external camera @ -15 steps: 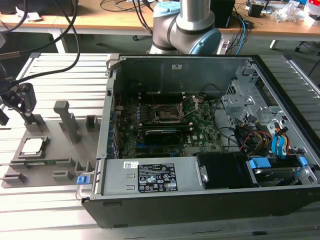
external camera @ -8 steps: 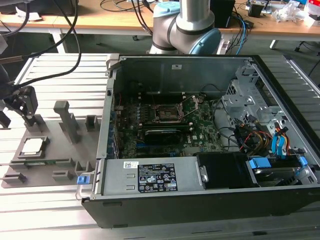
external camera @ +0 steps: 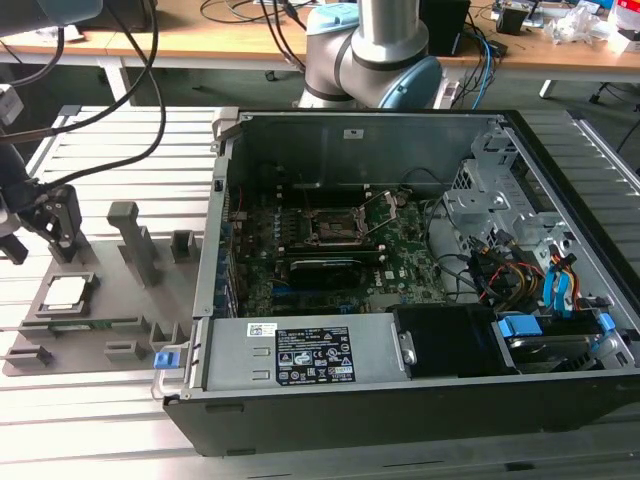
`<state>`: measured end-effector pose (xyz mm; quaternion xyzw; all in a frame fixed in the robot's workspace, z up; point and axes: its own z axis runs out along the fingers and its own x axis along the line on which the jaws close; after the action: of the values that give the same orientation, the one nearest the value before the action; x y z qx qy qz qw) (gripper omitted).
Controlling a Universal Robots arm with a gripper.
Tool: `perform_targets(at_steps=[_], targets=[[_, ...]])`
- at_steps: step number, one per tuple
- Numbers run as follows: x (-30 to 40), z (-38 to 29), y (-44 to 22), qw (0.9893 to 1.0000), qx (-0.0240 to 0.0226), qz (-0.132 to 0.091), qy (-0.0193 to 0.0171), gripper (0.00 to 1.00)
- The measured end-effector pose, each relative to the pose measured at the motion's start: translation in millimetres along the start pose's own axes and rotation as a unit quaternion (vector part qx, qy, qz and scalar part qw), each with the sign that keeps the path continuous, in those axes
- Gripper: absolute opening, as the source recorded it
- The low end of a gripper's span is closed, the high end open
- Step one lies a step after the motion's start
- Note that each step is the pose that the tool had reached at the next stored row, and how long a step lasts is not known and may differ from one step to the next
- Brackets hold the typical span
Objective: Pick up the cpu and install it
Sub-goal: 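Pick up the cpu and move it towards the insertion slot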
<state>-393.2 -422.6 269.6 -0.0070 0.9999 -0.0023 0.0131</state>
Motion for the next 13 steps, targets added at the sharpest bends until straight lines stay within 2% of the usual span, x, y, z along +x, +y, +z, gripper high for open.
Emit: perform_targets(at_steps=[13], targets=[[0.2, 9.2, 0.1, 1.0000, 0.0021, -0.001, 0.0000, 0.60]])
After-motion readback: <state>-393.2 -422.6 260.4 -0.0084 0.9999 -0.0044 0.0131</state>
